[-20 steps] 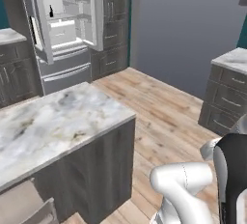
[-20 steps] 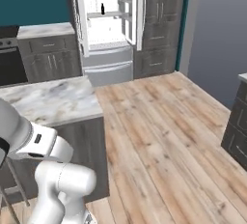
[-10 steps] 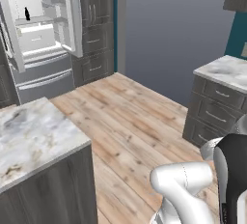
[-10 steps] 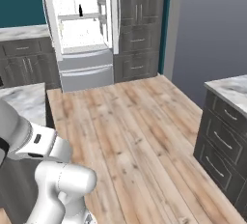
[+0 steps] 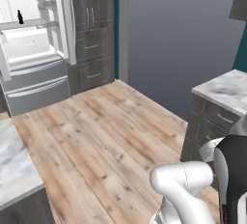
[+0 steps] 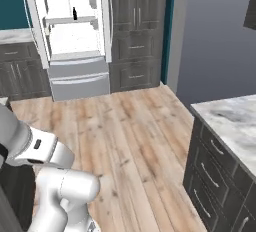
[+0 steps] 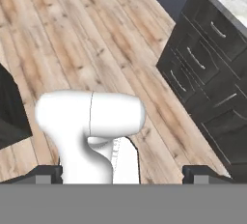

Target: Open the fridge, grab two sodas, and place both sodas inside the bowl with ice on the dining counter.

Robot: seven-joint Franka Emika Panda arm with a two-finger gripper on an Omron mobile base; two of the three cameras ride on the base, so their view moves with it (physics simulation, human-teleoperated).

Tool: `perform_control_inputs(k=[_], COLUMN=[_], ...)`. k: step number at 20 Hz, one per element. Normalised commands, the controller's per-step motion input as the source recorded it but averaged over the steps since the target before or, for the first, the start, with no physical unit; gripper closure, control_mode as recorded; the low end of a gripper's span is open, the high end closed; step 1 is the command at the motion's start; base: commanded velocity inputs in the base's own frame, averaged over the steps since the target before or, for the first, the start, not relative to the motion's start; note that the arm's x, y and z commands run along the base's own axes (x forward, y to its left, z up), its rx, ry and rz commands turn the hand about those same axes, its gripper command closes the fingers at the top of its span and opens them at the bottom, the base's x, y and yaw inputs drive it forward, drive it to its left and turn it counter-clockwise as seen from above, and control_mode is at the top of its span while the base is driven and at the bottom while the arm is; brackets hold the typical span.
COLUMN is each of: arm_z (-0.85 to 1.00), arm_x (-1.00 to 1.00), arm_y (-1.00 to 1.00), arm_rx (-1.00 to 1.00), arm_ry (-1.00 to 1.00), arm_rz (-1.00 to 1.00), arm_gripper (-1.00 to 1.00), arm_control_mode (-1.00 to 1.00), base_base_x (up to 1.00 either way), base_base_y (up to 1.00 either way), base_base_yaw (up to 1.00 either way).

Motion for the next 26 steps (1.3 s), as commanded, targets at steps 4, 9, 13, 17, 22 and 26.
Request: perform_control_inputs(k=[4, 9, 13, 17, 22, 26], arm_z=[0.00, 0.00, 0.00, 0.00, 0.00, 0.00], arm_x=[0.00, 0.00, 0.00, 0.00, 0.00, 0.00], arm_y=[0.00, 0.00, 0.00, 0.00, 0.00, 0.00], arm_rx=[0.00, 0.00, 0.00, 0.00, 0.00, 0.00], arm_ry=[0.00, 0.00, 0.00, 0.00, 0.00, 0.00], arm_rz=[0.00, 0.00, 0.00, 0.00, 0.00, 0.00], arm_gripper=[-1.00, -1.00, -1.00, -1.00, -1.00, -1.00], arm_control_mode=[1.00, 1.00, 1.00, 1.00, 1.00, 1.00], base_base_x=[1.00, 1.00, 1.00, 1.00, 1.00, 1.00], base_base_y=[-0.44, -0.27, -0.06, 0.00, 0.00, -0.14], base_base_yaw=[0.30, 0.37, 0.39, 0.39, 0.39, 0.40])
